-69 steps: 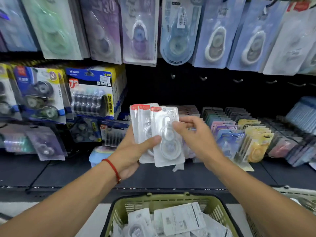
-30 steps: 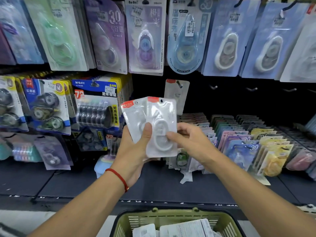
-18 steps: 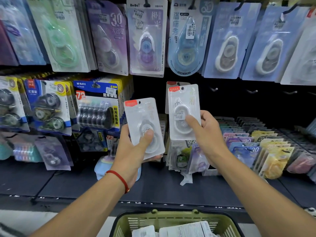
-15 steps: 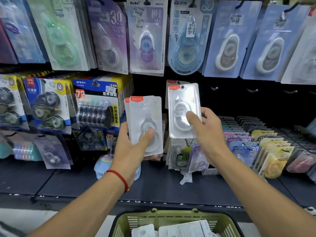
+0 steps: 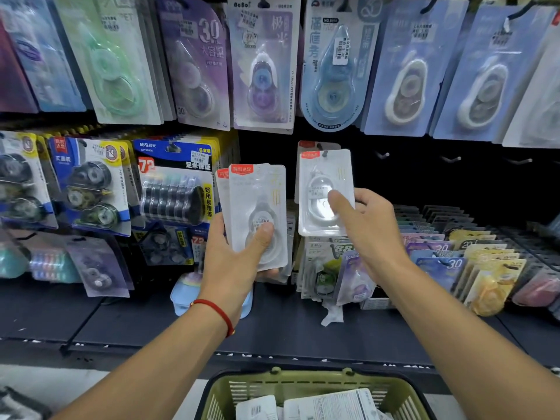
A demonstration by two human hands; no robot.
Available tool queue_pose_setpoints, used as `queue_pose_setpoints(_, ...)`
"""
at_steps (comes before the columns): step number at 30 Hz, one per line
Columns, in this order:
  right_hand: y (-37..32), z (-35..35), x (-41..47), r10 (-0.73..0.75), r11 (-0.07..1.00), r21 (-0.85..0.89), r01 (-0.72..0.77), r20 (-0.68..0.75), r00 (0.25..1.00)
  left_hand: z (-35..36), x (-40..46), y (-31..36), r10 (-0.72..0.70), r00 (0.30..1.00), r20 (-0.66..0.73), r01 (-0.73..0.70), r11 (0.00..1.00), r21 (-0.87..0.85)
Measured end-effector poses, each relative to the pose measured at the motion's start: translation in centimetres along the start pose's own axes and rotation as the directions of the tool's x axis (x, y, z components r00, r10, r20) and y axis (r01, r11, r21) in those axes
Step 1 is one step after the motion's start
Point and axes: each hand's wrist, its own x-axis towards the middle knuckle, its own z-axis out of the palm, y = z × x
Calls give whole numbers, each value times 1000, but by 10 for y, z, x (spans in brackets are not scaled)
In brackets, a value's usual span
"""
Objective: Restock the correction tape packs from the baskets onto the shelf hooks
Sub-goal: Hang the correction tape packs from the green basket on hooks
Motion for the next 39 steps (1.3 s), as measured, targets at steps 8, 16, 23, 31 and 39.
queue_pose_setpoints(8, 4, 5, -15, 103, 967, -256, 2, 395, 913, 9, -4, -4, -84, 990, 111, 90, 995, -48)
queue_pose_setpoints(16, 11, 5, -15, 39, 990, -141, 17, 384, 922, 13, -7, 0, -170, 950, 260, 220, 960, -174)
queue_pose_setpoints(23, 16, -5, -5, -20, 998, 58, 13, 113, 993, 7, 0, -5, -162, 983, 90, 171, 980, -103)
queue_pose_setpoints(31, 16, -6, -4, -44, 996, 74, 43, 20, 999, 8, 2, -4, -99, 994, 46, 102, 992, -79)
queue_pose_setpoints(39, 13, -4, -13, 19, 960, -278, 31, 174, 985, 12, -1, -3, -48, 984, 169, 51, 999, -14)
